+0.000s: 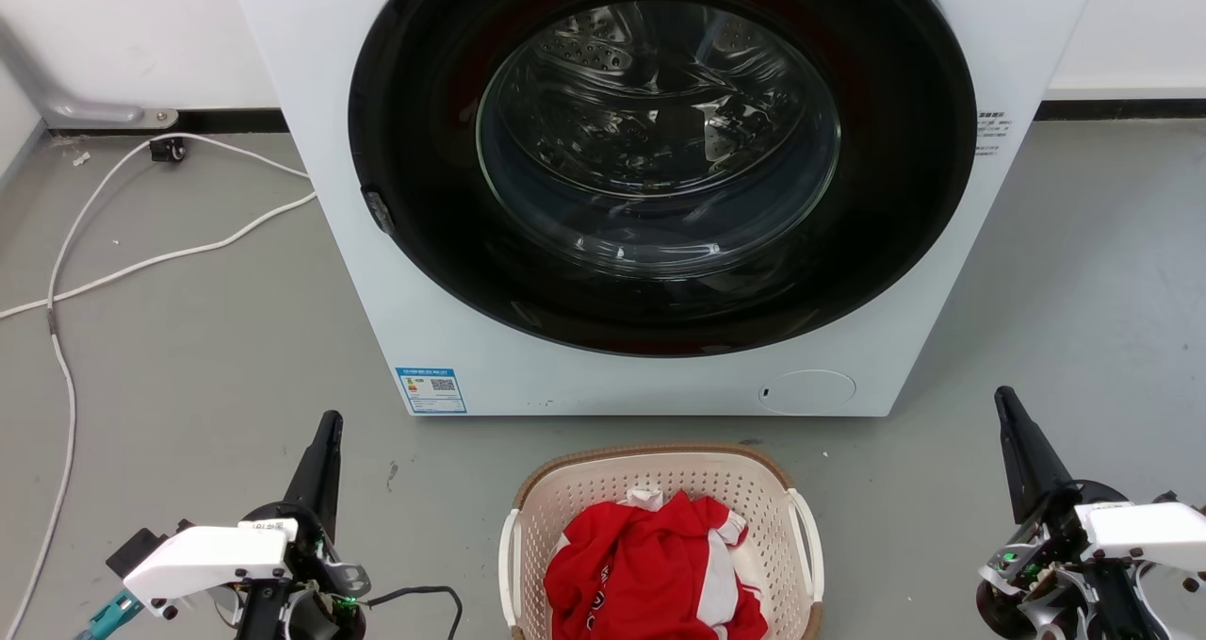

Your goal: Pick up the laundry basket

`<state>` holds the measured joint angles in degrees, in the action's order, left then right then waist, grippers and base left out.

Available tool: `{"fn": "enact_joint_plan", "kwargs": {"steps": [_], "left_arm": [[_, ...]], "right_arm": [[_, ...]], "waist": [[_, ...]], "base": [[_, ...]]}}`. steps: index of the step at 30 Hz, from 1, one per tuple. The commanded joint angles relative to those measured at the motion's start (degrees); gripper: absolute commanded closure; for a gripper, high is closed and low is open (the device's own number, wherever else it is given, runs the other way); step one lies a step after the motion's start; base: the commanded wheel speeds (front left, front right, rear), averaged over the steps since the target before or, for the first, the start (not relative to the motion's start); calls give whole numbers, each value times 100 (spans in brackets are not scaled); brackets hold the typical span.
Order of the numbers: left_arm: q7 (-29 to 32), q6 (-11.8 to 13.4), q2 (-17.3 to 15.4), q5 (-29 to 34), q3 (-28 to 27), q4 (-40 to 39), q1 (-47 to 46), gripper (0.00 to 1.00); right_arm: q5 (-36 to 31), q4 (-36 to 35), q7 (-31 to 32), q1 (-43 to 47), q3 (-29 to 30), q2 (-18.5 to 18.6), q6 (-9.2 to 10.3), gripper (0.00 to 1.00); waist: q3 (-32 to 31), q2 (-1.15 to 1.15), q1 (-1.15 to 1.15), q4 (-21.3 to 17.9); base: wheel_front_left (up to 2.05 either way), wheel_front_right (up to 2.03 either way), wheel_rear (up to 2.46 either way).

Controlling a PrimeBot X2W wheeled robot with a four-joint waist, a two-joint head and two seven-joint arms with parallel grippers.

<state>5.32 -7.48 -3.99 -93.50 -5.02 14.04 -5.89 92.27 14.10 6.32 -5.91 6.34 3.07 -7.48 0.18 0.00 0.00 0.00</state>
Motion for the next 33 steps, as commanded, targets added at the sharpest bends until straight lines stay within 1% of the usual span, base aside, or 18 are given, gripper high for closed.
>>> {"fn": "enact_joint_plan", "kwargs": {"steps": [1, 33], "left_arm": [[13, -2, 6, 30, -20, 9, -48, 100], [55, -2, 39, 69, -69, 11, -55, 100]], "right_arm": [[-5, 9, 12, -68, 7, -9, -2, 100], [-16, 9, 22, -69, 15, -16, -2, 100]], "waist": [[0, 0, 0, 0], [0, 0, 0, 0]], "base": [[0, 0, 0], [0, 0, 0]]}}
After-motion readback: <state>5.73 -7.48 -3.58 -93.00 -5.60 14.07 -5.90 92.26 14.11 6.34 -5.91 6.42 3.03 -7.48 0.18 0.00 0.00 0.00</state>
